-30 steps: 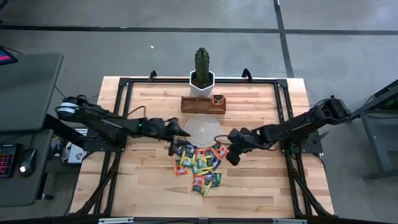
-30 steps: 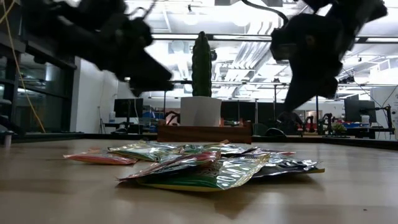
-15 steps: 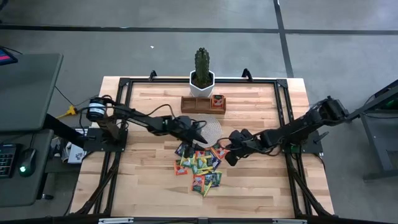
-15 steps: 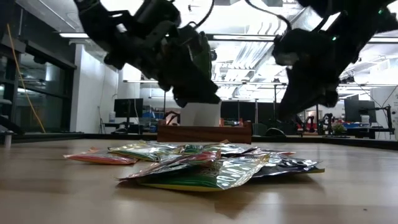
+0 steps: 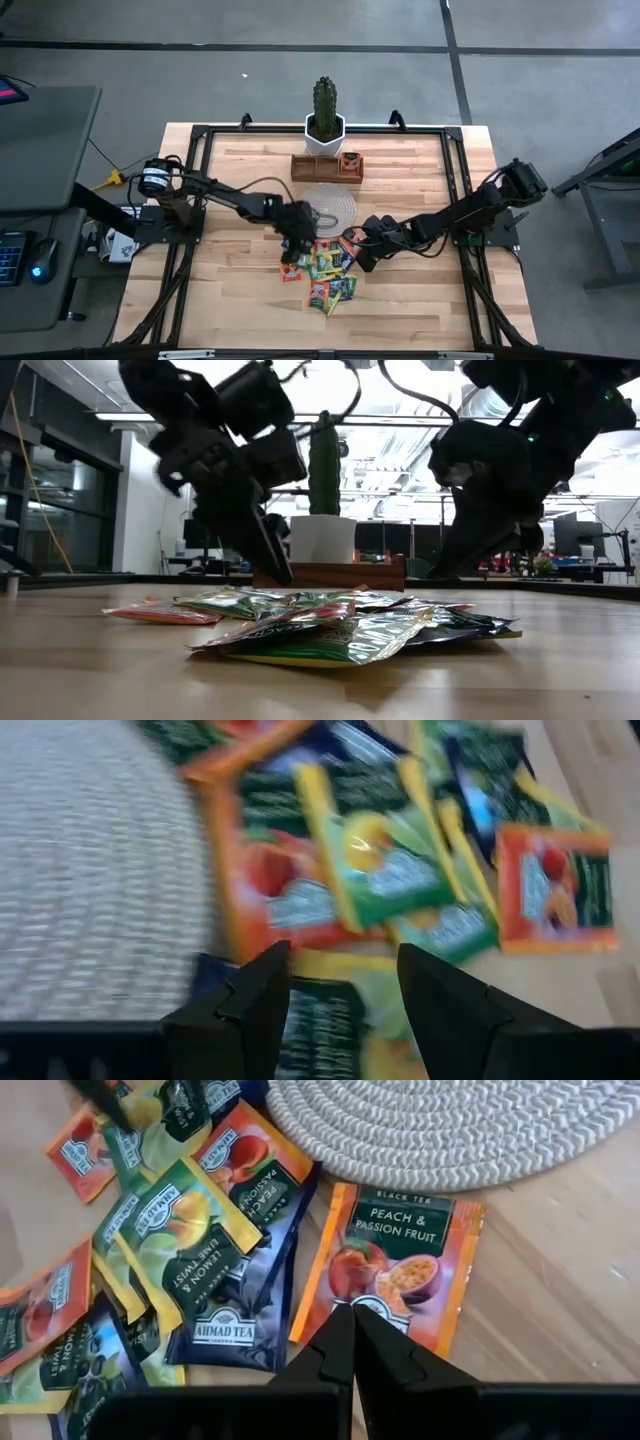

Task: Pick & Place Tea
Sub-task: Put the orange tea bag into the right section of the wooden organizer

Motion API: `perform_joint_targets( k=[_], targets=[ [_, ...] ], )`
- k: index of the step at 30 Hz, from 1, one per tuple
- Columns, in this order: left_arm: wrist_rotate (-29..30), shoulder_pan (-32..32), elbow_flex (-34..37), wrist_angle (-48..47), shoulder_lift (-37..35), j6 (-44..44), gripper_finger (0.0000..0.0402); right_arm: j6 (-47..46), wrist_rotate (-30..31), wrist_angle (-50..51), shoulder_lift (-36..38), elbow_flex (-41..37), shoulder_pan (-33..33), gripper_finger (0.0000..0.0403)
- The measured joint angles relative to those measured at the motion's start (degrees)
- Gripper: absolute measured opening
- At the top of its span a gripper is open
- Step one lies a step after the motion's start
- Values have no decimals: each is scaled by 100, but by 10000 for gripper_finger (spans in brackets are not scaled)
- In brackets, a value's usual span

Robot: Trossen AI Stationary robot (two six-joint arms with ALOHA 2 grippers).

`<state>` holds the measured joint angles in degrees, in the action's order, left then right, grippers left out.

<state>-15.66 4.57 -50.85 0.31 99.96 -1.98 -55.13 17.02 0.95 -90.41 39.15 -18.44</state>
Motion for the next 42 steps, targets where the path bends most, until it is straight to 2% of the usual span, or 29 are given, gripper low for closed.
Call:
perform_joint_targets(
  k=[6, 9, 13, 17, 19, 33, 42],
  targets=[
    [941, 386, -2, 312, -1, 30, 183, 6, 25, -117, -2, 0, 7, 0],
    [1191, 425, -2, 362, -2, 29, 168, 6, 40, -210, -2, 1, 7, 0],
    [1220, 410, -2, 359, -2, 41, 115, 2, 12, -223, -2, 1, 6, 0],
    [1244, 407, -2, 362, -2, 205, 28, 4, -46, -223, -2, 1, 4, 0],
    [1240, 407, -2, 364, -2, 282, 10, 4, -46, -223, -2, 1, 6, 0],
    [1240, 407, -2, 440, -2, 354, 1, 7, -66, -495, -2, 1, 18, 0],
    [1159, 410, -13, 638, 330, 273, 0, 9, -90, -586, -4, 1, 123, 0]
  ],
)
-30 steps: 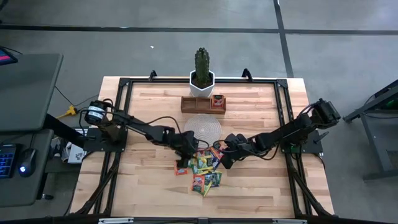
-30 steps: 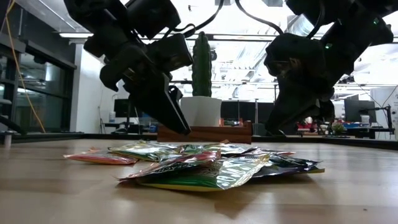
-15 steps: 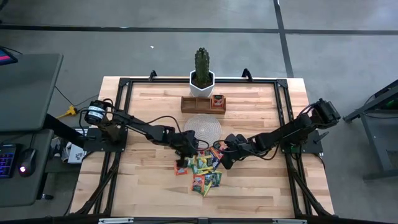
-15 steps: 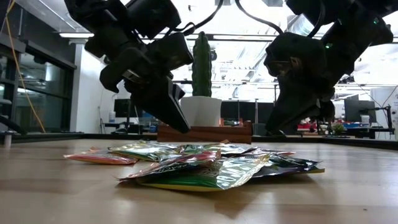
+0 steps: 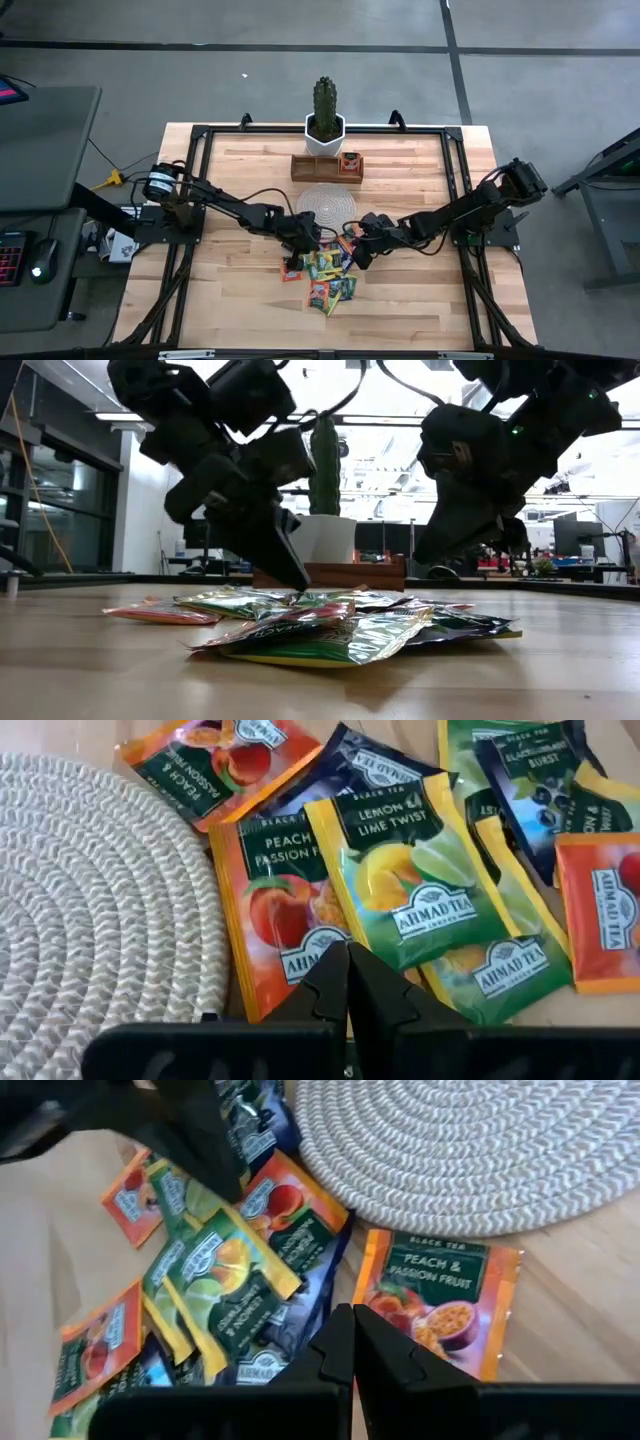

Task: Pick & Place Tea
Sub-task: Put the orange tea bag into the right section of the wooden organizer

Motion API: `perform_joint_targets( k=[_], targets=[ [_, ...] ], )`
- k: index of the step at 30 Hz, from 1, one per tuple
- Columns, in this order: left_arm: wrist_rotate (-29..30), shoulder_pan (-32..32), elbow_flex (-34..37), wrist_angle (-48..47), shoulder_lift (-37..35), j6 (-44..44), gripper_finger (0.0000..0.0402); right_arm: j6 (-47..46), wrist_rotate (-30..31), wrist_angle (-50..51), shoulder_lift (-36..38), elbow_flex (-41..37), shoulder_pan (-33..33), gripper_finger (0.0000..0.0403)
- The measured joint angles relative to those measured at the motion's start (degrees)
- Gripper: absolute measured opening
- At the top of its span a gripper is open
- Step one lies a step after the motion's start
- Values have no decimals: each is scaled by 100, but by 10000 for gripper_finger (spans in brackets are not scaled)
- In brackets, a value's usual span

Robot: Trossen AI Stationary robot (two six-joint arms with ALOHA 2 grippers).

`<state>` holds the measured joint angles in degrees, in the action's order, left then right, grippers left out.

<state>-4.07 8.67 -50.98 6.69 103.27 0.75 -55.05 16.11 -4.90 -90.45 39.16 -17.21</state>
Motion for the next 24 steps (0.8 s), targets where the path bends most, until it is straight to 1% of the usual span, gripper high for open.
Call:
perform_joint_targets(
  k=[2, 6, 10, 12, 18, 21, 24],
  targets=[
    [15, 0, 22, -125, 15, -10, 0, 0, -9, -23, 0, 0, -4, 0],
    [176, -2, 6, -19, 121, -34, 0, 0, -77, -148, 0, 0, -1, 0],
    [223, -2, 2, -61, 142, -56, 0, 0, -232, -549, 0, 0, 25, 0],
    [188, -2, -13, 115, 308, -121, 0, -21, -333, -736, 0, 2, 66, 0],
    [146, -2, -18, 157, 555, -274, 0, -456, -718, -778, 0, 2, 309, 3],
    [182, -2, -18, 180, 592, -268, 0, -668, -942, -698, 0, 2, 450, 22],
    [200, -2, -15, 193, 599, -268, 0, -932, -1002, -602, 0, 2, 574, 59]
  ],
)
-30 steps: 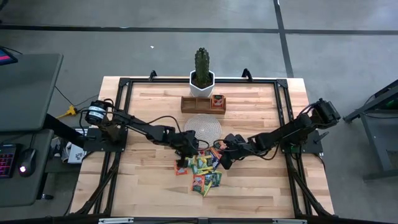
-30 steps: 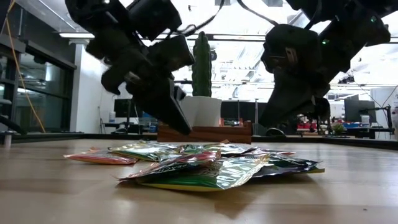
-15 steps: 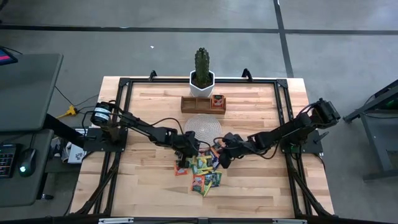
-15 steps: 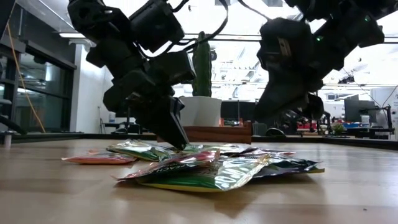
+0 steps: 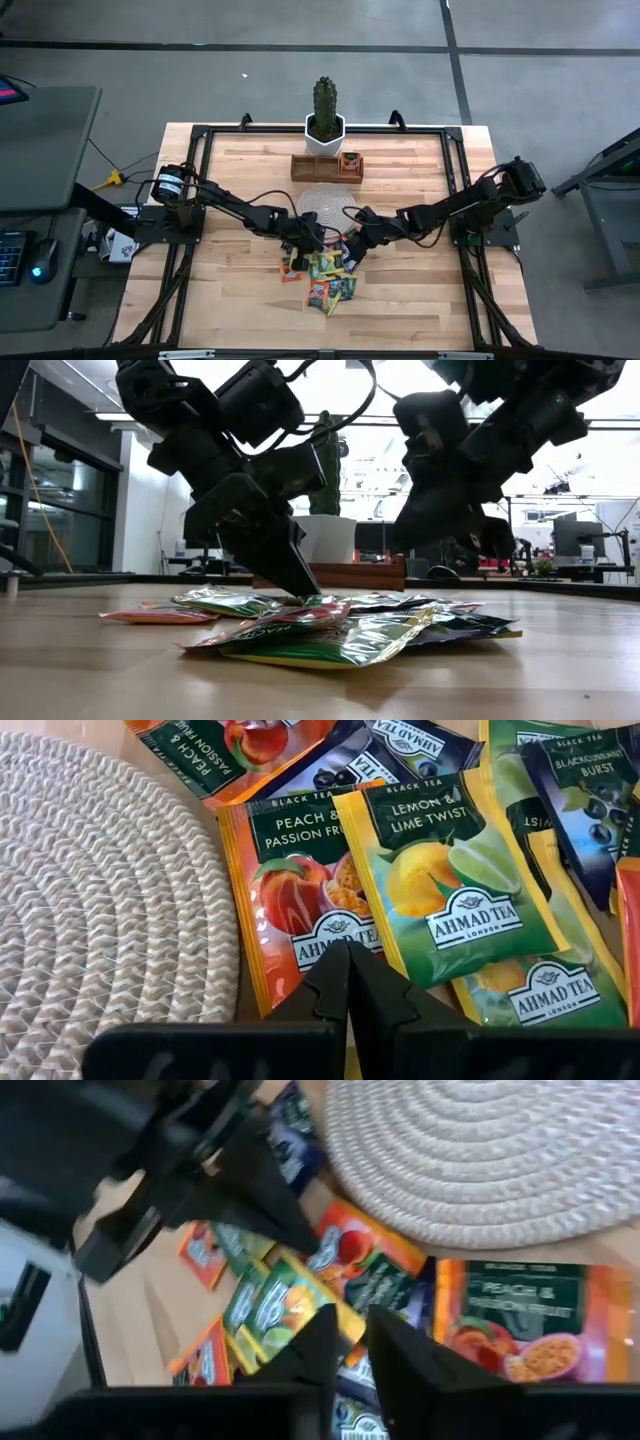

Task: Pick & Place Tea
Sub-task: Put the orange tea bag into the right section of the wooden organizer

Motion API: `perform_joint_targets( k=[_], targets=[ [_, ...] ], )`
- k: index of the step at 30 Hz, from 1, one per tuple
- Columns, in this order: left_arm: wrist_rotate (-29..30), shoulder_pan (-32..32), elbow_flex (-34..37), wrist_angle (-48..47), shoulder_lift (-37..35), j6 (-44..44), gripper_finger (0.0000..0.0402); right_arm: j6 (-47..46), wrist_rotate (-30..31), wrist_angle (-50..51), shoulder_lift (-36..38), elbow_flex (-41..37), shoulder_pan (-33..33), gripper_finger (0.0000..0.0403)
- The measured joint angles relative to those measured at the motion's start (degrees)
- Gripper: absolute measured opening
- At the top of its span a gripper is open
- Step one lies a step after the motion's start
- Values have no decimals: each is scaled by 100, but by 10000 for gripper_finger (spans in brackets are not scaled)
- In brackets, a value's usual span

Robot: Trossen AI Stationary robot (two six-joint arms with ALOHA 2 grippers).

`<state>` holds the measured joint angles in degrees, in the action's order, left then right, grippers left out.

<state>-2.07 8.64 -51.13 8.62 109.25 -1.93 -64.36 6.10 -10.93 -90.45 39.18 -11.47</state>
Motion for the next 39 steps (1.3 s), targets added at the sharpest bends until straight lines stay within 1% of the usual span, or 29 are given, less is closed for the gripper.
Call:
perform_joint_targets(
  k=[5, 7, 10, 17, 22, 28, 39],
  targets=[
    [66, 0, 10, 25, 2, 13, 0, -304, -295, 33, -1, 0, 270, 121],
    [68, 0, 13, 51, 7, 13, 0, -360, -469, 13, -65, 0, 353, 136],
    [72, 0, 20, 113, 12, 14, 0, -388, -624, -46, -240, 0, 417, 147],
    [96, 0, 22, 138, 15, 13, 0, -528, -634, -347, -523, 0, 438, 149],
    [96, 0, 26, 146, 15, 13, 0, -618, -790, -445, -831, 0, 438, 150],
    [92, 0, 28, 149, 15, 13, 0, -742, -828, -1145, -1194, 2, 440, 149],
    [70, 0, 28, 150, 15, 13, 0, -766, -844, -1254, -1257, 4, 534, 148]
  ],
)
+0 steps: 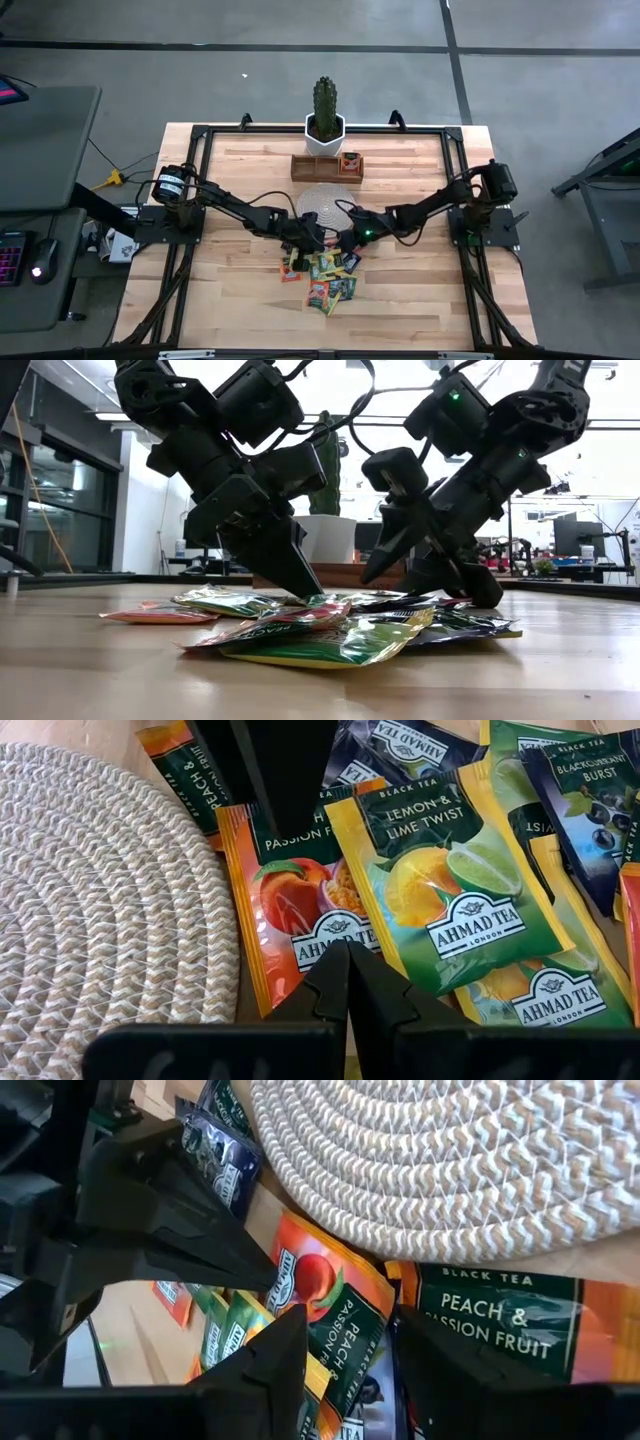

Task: Pick & Place Tea
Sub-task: Put the orange tea bag into the right section of the wooden organizer

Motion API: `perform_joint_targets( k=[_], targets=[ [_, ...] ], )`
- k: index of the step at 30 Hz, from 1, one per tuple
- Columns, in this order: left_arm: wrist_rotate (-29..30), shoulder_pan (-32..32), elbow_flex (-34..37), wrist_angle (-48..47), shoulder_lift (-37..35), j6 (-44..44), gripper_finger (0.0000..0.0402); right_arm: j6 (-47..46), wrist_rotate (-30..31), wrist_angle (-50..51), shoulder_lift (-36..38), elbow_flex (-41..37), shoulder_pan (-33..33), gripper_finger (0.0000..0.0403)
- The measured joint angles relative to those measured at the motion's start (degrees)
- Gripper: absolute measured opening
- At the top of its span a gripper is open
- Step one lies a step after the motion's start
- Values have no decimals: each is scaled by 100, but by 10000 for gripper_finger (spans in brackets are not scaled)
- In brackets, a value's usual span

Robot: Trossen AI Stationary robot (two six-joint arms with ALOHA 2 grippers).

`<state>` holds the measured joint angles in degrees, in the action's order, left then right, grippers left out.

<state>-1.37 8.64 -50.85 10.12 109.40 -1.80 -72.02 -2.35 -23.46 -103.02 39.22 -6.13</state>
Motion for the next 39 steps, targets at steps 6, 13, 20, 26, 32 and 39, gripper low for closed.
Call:
perform_joint_targets(
  k=[6, 13, 20, 26, 32, 39],
  targets=[
    [-4, 0, 0, -1, 0, 0, 0, 10, -13, -20, -4, 0, 108, 112],
    [-7, 0, 0, -3, 0, 0, 0, 235, -243, -75, -7, 2, 175, 36],
    [-22, 0, 0, -1, 0, 0, 0, 375, -366, -76, -9, 2, 175, 4],
    [4, 0, 0, -1, 0, 0, 1, 418, -402, -46, 74, 0, 175, 2],
    [-81, -1, -2, 15, 0, 0, 1, 548, -343, 105, 296, 4, 176, 1],
    [-57, -7, -4, 13, 10, 0, 1, 718, -207, 406, 582, 4, 199, 1]
  ],
)
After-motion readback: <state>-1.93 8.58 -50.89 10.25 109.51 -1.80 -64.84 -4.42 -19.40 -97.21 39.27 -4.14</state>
